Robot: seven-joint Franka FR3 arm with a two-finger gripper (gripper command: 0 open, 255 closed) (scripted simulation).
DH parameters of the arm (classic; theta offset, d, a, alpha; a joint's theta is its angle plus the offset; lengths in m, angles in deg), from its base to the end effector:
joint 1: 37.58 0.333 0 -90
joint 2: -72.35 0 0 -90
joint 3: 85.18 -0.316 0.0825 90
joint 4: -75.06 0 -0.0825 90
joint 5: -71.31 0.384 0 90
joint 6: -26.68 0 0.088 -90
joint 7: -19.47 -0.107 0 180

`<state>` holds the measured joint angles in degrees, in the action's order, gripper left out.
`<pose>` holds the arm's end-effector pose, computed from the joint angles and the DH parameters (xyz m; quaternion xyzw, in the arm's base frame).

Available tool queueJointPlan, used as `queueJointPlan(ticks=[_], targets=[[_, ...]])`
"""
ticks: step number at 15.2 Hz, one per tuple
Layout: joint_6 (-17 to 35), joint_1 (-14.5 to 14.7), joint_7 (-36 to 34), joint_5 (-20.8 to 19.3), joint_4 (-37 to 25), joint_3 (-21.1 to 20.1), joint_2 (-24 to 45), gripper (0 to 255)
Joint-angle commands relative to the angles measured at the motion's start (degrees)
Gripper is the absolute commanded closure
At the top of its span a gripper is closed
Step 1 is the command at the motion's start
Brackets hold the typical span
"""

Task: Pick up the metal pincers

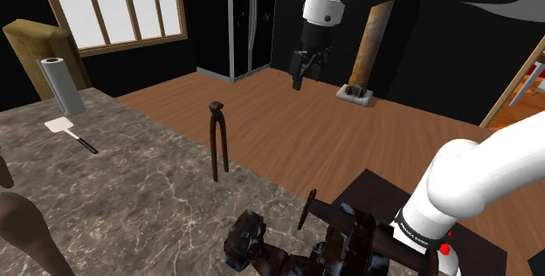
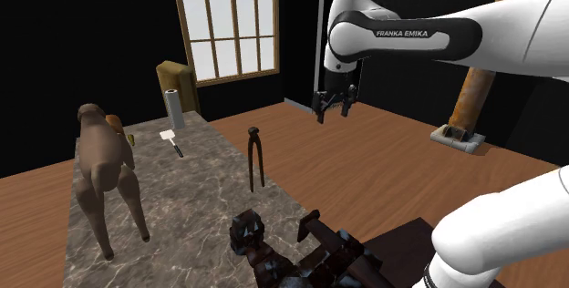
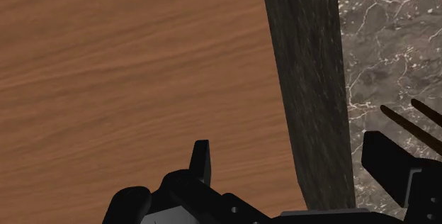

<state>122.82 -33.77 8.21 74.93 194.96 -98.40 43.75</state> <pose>0.3822 0.1447 0.6178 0.9984 0.0364 0.0411 0.0142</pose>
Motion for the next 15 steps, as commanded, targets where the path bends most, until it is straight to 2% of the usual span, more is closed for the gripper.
queueJointPlan(ticks=[1,8,15], targets=[[0.82,0.68,-1.77,0.48,-2.22,-2.04,3.20,0],[1.08,2.68,-7.53,-0.31,-13.39,-8.35,15.44,0],[-0.78,6.11,-14.14,-4.66,-28.02,-14.13,29.85,0]])
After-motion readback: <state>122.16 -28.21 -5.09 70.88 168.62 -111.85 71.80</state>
